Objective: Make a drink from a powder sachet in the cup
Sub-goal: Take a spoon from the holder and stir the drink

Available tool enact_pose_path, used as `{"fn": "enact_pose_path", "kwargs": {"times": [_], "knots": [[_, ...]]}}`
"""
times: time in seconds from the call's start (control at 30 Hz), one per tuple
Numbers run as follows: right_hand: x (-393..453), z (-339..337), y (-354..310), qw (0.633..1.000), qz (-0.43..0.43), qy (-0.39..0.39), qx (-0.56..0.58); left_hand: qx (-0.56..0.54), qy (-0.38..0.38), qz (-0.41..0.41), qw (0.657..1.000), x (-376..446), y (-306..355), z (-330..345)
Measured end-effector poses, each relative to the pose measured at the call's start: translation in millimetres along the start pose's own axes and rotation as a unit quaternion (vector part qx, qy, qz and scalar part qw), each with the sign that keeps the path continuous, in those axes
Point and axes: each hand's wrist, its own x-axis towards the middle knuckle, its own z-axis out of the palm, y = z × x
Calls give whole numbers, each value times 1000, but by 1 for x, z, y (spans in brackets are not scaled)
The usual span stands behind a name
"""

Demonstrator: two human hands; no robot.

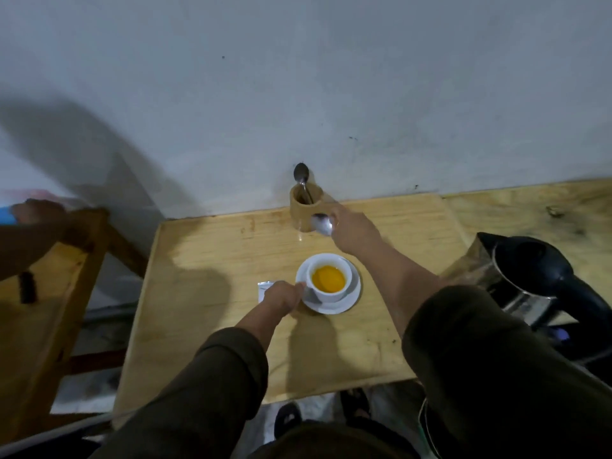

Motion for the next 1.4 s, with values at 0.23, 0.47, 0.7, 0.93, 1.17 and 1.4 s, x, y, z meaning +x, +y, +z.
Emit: {"fn": "enact_pose_path", "kwargs": {"times": [0.23, 0.47, 0.7, 0.93, 1.17, 1.4], "knots": [[-41, 21, -7, 975, 36, -112, -187, 79, 15, 19, 997, -6, 1, 2], [-43, 32, -13, 956, 26, -130, -262, 38, 33, -1, 999, -2, 2, 4], [-44, 22, -3, 950, -8, -128, -283, 21, 46, -27, 998, -2, 4, 8], [-38, 3, 6, 991, 22, -43, -126, 33, 72, -41, 996, -2, 1, 14], [-46, 11, 24, 975, 68, 82, 195, 20, 82, -57, 995, 5, -1, 17], [-58, 20, 43, 973, 3, 116, 201, -37, 82, -60, 994, 15, -6, 21]]}}
